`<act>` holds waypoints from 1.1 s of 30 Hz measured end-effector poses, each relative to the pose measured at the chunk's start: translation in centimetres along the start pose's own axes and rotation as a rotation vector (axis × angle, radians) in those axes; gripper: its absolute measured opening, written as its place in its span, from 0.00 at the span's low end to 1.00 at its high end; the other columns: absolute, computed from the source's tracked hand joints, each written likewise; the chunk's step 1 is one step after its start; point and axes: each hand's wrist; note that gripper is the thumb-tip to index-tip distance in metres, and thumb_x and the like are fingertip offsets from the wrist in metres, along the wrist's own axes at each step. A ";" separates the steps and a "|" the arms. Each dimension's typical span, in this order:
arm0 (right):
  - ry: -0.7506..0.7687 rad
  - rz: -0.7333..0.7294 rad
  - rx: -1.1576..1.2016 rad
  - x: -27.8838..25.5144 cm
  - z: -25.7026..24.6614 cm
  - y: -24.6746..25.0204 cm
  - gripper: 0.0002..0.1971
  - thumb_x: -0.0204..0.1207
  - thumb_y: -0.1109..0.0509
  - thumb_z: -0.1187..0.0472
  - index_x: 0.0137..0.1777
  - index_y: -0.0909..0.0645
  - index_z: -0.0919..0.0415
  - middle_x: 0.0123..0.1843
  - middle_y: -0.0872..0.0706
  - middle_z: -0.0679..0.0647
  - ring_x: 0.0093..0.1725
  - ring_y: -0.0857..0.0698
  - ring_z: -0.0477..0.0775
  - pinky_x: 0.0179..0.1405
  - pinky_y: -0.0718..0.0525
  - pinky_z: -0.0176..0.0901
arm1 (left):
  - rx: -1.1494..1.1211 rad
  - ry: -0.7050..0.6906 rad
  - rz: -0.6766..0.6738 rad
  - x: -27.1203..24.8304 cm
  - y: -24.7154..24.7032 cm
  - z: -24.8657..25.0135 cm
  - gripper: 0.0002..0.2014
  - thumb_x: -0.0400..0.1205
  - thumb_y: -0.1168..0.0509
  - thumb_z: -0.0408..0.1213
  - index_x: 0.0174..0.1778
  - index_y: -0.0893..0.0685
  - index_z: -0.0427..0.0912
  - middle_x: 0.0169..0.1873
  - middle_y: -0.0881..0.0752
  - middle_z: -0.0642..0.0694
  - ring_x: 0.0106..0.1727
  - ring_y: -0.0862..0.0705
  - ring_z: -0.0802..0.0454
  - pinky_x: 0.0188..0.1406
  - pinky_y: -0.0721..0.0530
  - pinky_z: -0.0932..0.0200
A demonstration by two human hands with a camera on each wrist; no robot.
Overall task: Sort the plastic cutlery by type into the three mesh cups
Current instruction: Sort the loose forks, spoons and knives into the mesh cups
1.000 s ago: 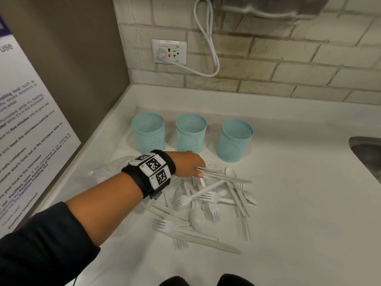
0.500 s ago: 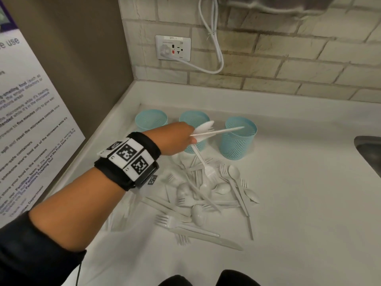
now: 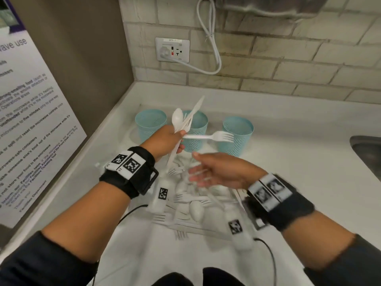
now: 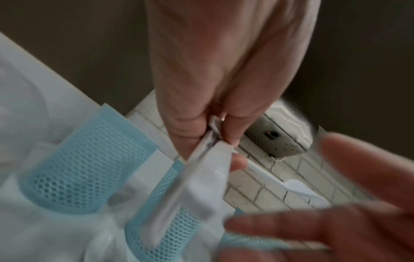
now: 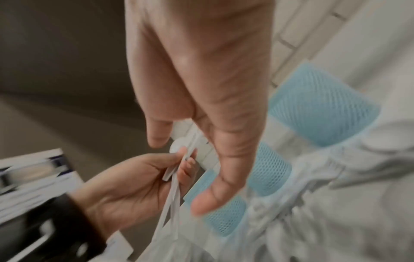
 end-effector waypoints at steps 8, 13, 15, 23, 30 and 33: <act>0.222 0.271 0.482 5.8 -2.8 -0.7 0.16 0.83 0.41 0.48 0.43 0.19 0.58 0.31 0.24 0.54 0.29 0.26 0.48 0.28 0.22 0.38 | -0.197 0.013 0.066 0.4 -1.6 -0.3 0.11 0.87 0.44 0.35 0.58 0.21 0.35 0.33 0.20 0.46 0.34 0.18 0.52 0.42 0.14 0.59; 0.280 0.292 0.488 6.3 -3.1 0.0 0.13 0.82 0.42 0.63 0.38 0.21 0.62 0.29 0.24 0.54 0.25 0.26 0.48 0.24 0.25 0.38 | -0.297 0.037 0.030 0.1 -1.9 -0.8 0.09 0.86 0.43 0.36 0.55 0.20 0.37 0.34 0.18 0.46 0.25 0.19 0.61 0.28 0.18 0.69; 0.274 0.301 0.474 6.2 -3.2 0.3 0.12 0.81 0.41 0.64 0.39 0.19 0.62 0.29 0.23 0.53 0.29 0.24 0.49 0.30 0.23 0.39 | -0.286 0.054 0.037 0.2 -1.9 -0.9 0.10 0.87 0.45 0.38 0.57 0.20 0.40 0.36 0.17 0.47 0.30 0.18 0.58 0.31 0.17 0.68; 0.286 0.669 0.513 6.7 -4.2 0.4 0.15 0.86 0.50 0.60 0.37 0.33 0.58 0.26 0.33 0.52 0.14 0.33 0.43 0.12 0.35 0.32 | -0.322 0.086 0.081 0.2 -1.7 -0.7 0.11 0.88 0.47 0.41 0.47 0.21 0.43 0.35 0.18 0.46 0.32 0.16 0.52 0.27 0.16 0.68; 0.207 0.587 0.285 7.4 -3.2 0.0 0.22 0.86 0.52 0.47 0.55 0.22 0.61 0.29 0.32 0.51 0.22 0.34 0.44 0.16 0.35 0.32 | -0.341 0.055 0.076 0.5 -2.4 -0.9 0.15 0.89 0.52 0.44 0.47 0.22 0.43 0.28 0.31 0.49 0.27 0.32 0.57 0.27 0.31 0.65; 0.215 0.533 0.357 7.7 -2.8 -0.2 0.17 0.85 0.44 0.55 0.42 0.21 0.64 0.28 0.29 0.53 0.25 0.30 0.48 0.25 0.30 0.38 | -0.317 0.025 0.066 0.4 -2.5 -0.8 0.17 0.89 0.53 0.45 0.53 0.21 0.41 0.29 0.28 0.48 0.29 0.30 0.56 0.30 0.29 0.64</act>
Point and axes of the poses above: each hand's wrist, its own x-axis towards the middle knuckle, its own y-axis out of the back of the hand, z = x × y
